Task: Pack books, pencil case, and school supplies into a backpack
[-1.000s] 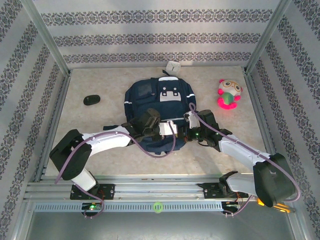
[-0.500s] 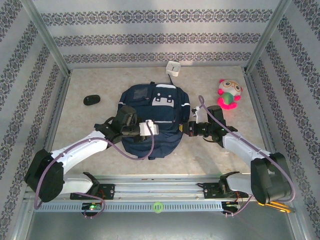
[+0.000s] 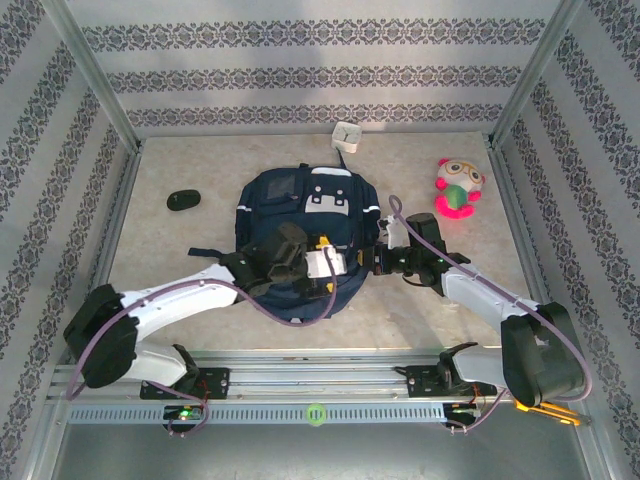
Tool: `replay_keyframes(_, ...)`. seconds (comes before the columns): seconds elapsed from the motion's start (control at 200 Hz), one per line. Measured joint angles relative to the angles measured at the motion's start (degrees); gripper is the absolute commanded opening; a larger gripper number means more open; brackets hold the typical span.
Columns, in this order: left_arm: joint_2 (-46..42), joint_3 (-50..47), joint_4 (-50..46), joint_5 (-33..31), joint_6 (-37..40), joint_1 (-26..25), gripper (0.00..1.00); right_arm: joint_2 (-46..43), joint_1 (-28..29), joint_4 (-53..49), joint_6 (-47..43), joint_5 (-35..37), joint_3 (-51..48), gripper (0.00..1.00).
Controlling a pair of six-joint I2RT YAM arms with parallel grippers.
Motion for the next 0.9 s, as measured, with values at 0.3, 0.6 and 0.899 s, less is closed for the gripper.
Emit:
replay_keyframes(0.3,4.6,-1.4,5.7,-5.7,0.7,-0.9,0.10,0.0,-0.7,-0.4,0.0,1.1,0.0,0.00)
replay_keyframes(0.6,-5.6,-8.9,6.5,4.0,6.2,3.4,0.01,6.3,-3.9,1.7,0.5,-3.7,2.9,0.00)
replay_keyframes(0.899,-7.2,-8.7,2.0,8.7,11.4,5.2,0.02,17.5,-6.9,2.5,1.7,-7.1,10.2,0.00)
